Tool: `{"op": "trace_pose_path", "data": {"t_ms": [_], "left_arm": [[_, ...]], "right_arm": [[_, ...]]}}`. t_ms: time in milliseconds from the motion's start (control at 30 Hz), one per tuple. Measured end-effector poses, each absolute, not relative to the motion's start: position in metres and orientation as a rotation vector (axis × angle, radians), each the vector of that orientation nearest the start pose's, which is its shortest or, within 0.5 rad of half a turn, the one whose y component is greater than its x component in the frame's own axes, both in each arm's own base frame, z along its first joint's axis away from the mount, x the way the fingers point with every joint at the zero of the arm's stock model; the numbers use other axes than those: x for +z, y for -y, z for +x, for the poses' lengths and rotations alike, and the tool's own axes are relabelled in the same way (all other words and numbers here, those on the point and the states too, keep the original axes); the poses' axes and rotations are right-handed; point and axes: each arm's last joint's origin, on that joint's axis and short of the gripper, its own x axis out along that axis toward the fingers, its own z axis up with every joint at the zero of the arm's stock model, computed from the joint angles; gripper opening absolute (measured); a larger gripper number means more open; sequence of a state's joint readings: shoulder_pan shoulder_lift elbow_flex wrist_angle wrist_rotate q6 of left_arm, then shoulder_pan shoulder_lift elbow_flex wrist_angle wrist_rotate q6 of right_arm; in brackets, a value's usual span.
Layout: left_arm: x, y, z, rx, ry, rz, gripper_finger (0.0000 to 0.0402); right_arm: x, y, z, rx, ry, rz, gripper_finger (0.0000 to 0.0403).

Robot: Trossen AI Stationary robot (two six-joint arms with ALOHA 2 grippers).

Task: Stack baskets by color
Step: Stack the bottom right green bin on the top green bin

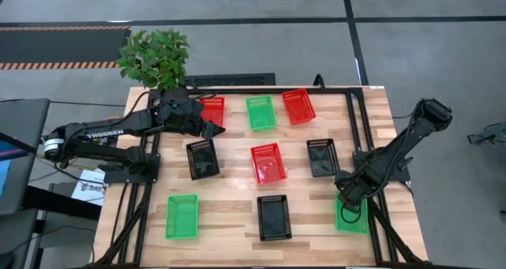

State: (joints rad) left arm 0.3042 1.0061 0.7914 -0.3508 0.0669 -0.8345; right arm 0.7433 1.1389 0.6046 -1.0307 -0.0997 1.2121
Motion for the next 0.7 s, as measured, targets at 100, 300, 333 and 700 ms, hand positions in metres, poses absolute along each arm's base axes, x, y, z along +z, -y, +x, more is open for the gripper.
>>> {"op": "trace_pose_path", "data": {"t_ms": [100, 300, 333, 700], "left_arm": [[0.281, -0.062, 0.203, 0.453, -0.431, -0.912, 0.0297], [0.281, -0.062, 0.203, 0.454, -0.437, -0.908, 0.0297], [0.281, -0.062, 0.203, 0.453, -0.437, -0.907, 0.0297], [0.280, -0.062, 0.203, 0.456, -0.445, -0.908, 0.0297]], "right_arm": [[0.172, -0.104, 0.109, -0.325, -1.624, 0.418, 0.0176], [0.163, -0.106, 0.110, -0.354, -1.677, 0.389, 0.0069], [0.162, -0.106, 0.110, -0.351, -1.688, 0.386, 0.0046], [0.178, -0.113, 0.119, -0.301, -1.631, 0.469, 0.0009]]}}
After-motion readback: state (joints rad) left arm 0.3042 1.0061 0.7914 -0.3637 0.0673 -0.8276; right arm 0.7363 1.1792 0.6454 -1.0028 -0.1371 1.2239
